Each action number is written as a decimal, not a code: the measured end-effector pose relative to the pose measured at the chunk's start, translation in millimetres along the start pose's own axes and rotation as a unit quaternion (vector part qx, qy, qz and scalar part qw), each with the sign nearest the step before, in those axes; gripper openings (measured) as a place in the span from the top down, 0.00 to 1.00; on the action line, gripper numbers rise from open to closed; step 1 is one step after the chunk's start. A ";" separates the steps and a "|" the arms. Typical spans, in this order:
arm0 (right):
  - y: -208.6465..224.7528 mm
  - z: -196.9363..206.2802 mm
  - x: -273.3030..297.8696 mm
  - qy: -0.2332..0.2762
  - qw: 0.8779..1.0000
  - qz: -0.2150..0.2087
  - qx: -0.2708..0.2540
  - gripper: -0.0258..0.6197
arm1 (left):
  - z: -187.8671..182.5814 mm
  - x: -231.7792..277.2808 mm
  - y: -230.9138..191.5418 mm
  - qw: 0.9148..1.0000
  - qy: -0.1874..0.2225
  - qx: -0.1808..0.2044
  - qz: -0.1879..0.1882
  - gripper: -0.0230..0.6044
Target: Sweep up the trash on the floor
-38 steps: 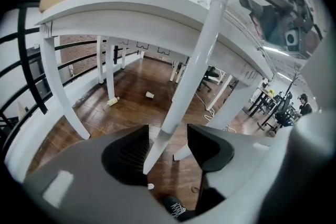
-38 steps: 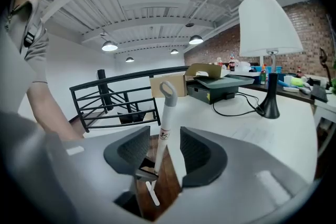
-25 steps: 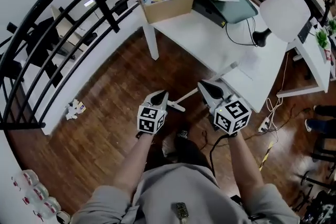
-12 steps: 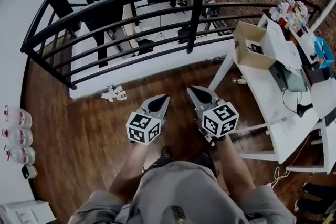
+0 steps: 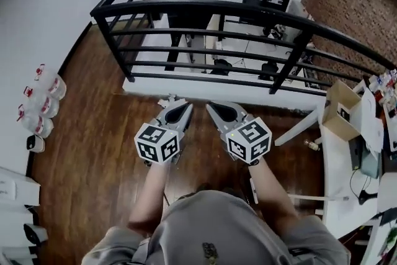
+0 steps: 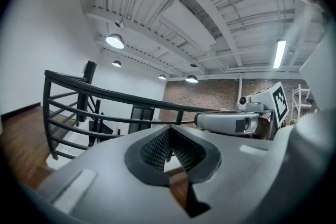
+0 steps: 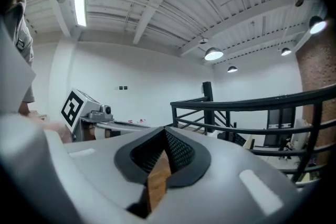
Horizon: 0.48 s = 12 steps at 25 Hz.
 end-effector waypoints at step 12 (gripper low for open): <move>-27.2 -19.4 42.2 -0.014 0.999 -0.041 -0.010 0.96 | 10.1 -57.1 -35.1 0.997 0.003 -0.025 -0.076 0.96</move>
Point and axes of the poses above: the fingertips, and each gripper's own axes: x forward along the fingers, y to its right, z out of its underside, the point moved 8 cm from there along -x, backward along the fingers, and after that the axes turned 15 degrees about -y, right-handed, at the moved point
